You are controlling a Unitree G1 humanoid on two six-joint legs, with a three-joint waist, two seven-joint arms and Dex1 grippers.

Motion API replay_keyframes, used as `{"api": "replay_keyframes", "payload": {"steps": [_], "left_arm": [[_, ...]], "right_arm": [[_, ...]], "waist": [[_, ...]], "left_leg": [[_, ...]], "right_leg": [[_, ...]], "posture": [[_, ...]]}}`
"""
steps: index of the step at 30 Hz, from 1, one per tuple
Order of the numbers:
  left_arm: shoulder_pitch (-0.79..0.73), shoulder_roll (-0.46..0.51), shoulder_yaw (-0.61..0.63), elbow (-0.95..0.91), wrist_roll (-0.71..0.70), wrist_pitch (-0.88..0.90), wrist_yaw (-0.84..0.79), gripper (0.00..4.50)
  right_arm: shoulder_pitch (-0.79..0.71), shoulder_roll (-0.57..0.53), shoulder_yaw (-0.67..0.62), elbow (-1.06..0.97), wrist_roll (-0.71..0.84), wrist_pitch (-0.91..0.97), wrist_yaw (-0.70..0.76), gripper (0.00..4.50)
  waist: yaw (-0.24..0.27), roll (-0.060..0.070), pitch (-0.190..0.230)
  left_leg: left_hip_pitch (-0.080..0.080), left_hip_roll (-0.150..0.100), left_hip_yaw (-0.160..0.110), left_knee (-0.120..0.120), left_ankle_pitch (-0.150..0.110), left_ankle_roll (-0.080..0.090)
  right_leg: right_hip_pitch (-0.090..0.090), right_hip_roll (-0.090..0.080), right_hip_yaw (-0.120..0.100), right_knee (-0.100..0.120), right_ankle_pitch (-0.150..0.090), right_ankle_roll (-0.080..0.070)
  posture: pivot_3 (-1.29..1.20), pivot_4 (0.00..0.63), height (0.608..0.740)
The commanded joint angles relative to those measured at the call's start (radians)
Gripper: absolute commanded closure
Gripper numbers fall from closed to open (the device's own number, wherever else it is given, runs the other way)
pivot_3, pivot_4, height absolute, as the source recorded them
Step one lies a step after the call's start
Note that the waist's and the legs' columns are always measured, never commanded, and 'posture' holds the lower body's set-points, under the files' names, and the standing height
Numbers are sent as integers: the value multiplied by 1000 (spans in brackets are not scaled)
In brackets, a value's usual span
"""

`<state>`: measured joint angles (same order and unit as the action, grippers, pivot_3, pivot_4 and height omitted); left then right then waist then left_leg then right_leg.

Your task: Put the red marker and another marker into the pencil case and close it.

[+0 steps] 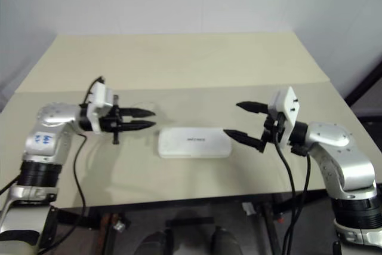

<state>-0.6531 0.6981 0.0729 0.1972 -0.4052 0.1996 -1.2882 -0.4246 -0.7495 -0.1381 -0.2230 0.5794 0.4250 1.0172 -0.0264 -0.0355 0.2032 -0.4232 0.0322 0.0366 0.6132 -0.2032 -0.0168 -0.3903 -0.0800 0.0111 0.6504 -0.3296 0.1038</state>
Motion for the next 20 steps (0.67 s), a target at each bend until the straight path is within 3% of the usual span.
{"api": "replay_keyframes", "payload": {"steps": [1, 6, 20], "left_arm": [[38, 39, 74, -52, -41, 20, 27, 1634], [90, 77, 123, -82, -58, 49, 51, 38], [184, 96, 144, -159, -50, 20, 92, 13]], "right_arm": [[-25, -24, -39, 0, 7, -24, 17, 0], [-41, -34, -35, 25, -5, -40, 30, 0], [-91, -44, -2, 105, -50, -88, 95, 0]], "waist": [[1, 0, 0], [0, 0, 0], [-1, 0, 0]], "left_leg": [[0, 0, 0, 0, 0, 0], [0, 0, 0, -1, 0, 0], [0, 1, 0, -2, -1, 0]], "right_leg": [[0, 0, 0, 0, 0, 0], [0, -1, 0, -2, 0, 0], [0, -4, 1, -4, 0, 0]], "posture": [[0, 150, 740], [0, 150, 740], [0, 150, 740]]}}
